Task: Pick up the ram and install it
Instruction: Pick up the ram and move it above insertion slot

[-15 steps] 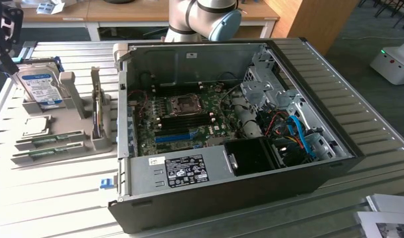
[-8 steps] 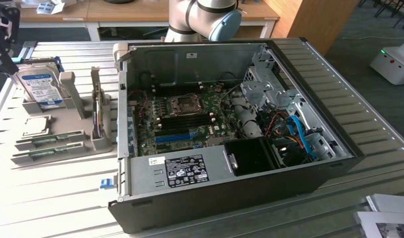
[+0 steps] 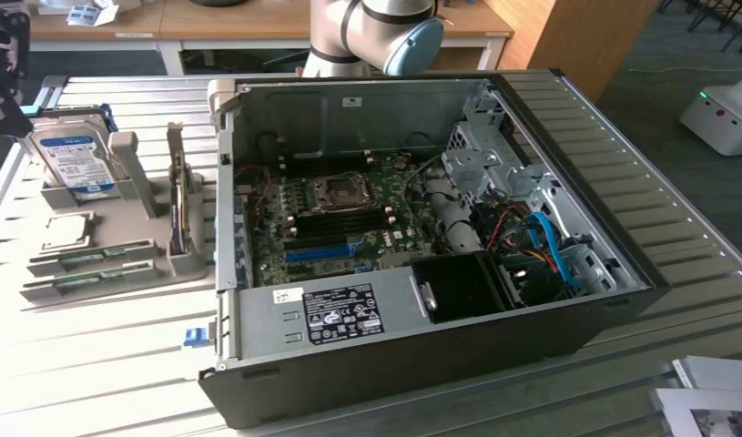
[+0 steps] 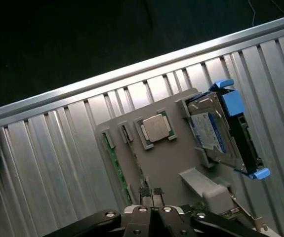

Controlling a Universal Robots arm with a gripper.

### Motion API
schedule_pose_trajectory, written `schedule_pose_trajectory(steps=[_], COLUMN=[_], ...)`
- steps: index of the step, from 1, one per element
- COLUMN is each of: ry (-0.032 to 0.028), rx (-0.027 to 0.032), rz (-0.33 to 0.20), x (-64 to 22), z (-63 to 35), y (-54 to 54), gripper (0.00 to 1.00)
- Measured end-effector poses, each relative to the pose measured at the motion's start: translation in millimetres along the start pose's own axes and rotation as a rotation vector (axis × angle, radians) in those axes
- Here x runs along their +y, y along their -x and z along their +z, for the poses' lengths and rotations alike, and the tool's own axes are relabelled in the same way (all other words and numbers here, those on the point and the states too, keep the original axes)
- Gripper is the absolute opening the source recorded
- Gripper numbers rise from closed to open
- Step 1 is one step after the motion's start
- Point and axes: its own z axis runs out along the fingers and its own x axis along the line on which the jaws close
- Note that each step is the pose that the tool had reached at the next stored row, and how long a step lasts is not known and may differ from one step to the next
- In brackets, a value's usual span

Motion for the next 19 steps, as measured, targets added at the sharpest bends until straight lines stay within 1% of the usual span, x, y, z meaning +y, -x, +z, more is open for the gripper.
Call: schedule_pose_trajectory(steps=[5,12,13,15,16,19], ry=[0.0014,0.0038,0.0046,0.0052,0.0060,0.0069], rx=[0.0027,0.0073,0.0087,0.0100,0.0114,0.0130], rz=[-0.061,-0.163,-0.193,-0.223,-0.252,-0.290], x=[0.0,0.0,0.0,0.0,0.0,0.0], z=[0.0,0.1,0.1,0.1,0.1,0.1], y=[0.0,0.0,0.0,0.0,0.0,0.0], gripper=[0.10,0.10,0.10,0.10,0.10,0.10])
